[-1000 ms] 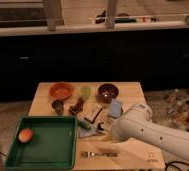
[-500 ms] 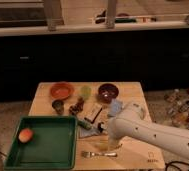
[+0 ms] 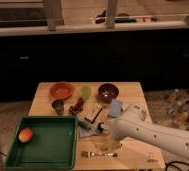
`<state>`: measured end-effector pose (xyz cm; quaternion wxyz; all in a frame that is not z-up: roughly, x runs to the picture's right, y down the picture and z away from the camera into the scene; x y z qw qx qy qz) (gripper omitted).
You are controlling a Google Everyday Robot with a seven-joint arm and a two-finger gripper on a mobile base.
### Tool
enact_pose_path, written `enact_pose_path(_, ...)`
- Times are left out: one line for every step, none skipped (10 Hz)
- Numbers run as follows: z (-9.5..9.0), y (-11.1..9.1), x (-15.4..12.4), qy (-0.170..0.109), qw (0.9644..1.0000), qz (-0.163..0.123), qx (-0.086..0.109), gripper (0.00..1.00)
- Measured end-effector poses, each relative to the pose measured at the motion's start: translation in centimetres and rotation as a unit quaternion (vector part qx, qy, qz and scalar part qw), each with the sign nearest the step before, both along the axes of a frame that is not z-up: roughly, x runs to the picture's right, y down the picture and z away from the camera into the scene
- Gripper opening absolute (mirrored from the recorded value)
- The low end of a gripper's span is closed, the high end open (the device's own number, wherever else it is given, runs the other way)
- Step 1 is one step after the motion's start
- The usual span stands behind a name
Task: Place banana in tray
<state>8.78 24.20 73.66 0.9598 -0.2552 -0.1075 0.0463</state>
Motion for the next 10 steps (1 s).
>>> enact_pose_path(0.1, 0.3, 0.3, 0.001, 1.0000, -0.001, -0.001, 0.80)
enact_pose_path(0.1, 0.7, 0.7, 0.002, 1.0000, 0.000, -0.003, 0.80)
enact_pose_path(0.2, 1.0, 0.9, 0.001, 1.0000, -0.001, -0.005, 0.80)
enact_pose_path(0.3, 1.5, 1.2, -0.001, 1.0000, 0.000, -0.008, 0.80)
enact_pose_path(0.4, 1.8, 1.5, -0.001, 1.0000, 0.002, -0.009, 0.80)
enact_pose_path(0.6, 2.3, 1.7, -0.002, 0.9999, 0.005, -0.013, 0.80)
enact_pose_path(0.9, 2.6, 1.8, -0.004, 0.9999, 0.006, -0.016, 0.80)
enact_pose_path(1.3, 3.0, 1.7, -0.007, 0.9998, 0.006, -0.020, 0.78)
enact_pose_path(1.9, 3.5, 1.8, -0.011, 0.9996, 0.008, -0.025, 0.71)
enact_pose_path(2.6, 4.1, 2.0, -0.012, 0.9994, 0.012, -0.032, 0.62)
